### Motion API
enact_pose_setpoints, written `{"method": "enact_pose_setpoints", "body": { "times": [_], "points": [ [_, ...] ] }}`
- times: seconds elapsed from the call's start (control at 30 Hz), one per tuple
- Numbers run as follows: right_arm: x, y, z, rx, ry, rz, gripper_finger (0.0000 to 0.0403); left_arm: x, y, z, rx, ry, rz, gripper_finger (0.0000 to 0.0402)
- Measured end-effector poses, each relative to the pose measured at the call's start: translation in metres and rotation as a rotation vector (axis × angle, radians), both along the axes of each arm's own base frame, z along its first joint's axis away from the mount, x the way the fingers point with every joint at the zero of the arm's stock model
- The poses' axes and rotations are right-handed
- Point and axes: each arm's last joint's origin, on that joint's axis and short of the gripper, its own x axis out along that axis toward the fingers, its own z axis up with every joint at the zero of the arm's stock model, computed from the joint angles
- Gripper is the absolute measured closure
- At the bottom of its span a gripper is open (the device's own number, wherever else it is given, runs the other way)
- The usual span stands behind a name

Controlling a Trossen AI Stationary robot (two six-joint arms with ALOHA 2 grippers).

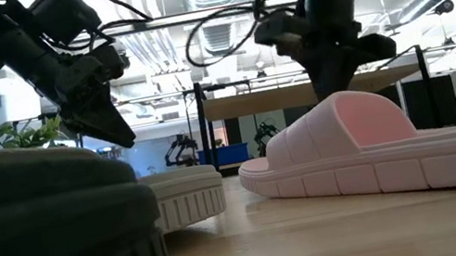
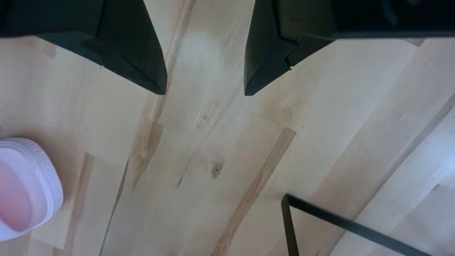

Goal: Pick and place slides into the shelf
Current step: Move the black slipper under the shelf

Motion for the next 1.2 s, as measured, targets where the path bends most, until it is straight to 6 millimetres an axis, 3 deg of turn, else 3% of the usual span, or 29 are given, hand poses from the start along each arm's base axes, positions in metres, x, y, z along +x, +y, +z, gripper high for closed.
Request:
{"method": "enact_pose_setpoints", "body": {
  "times": [0.23,0.43,0.77,1.2],
  "points": [
    [0.004,0.021,0.001,0.140,-0.052,0.094,0.0392,0.000,0.000,0.000,0.000,0.000,0.000,0.0228],
    [0.007,0.036,0.004,0.157,-0.102,0.148,0.0392,0.000,0.000,0.000,0.000,0.000,0.000,0.0228],
    [0.015,0.041,0.008,0.166,-0.199,0.121,0.0392,0.000,0.000,0.000,-0.003,0.000,0.000,0.0228],
    [0.023,0.052,0.014,0.152,-0.329,0.042,0.0392,0.000,-0.008,0.000,-0.216,-0.030,-0.039,0.0228]
  ]
}}
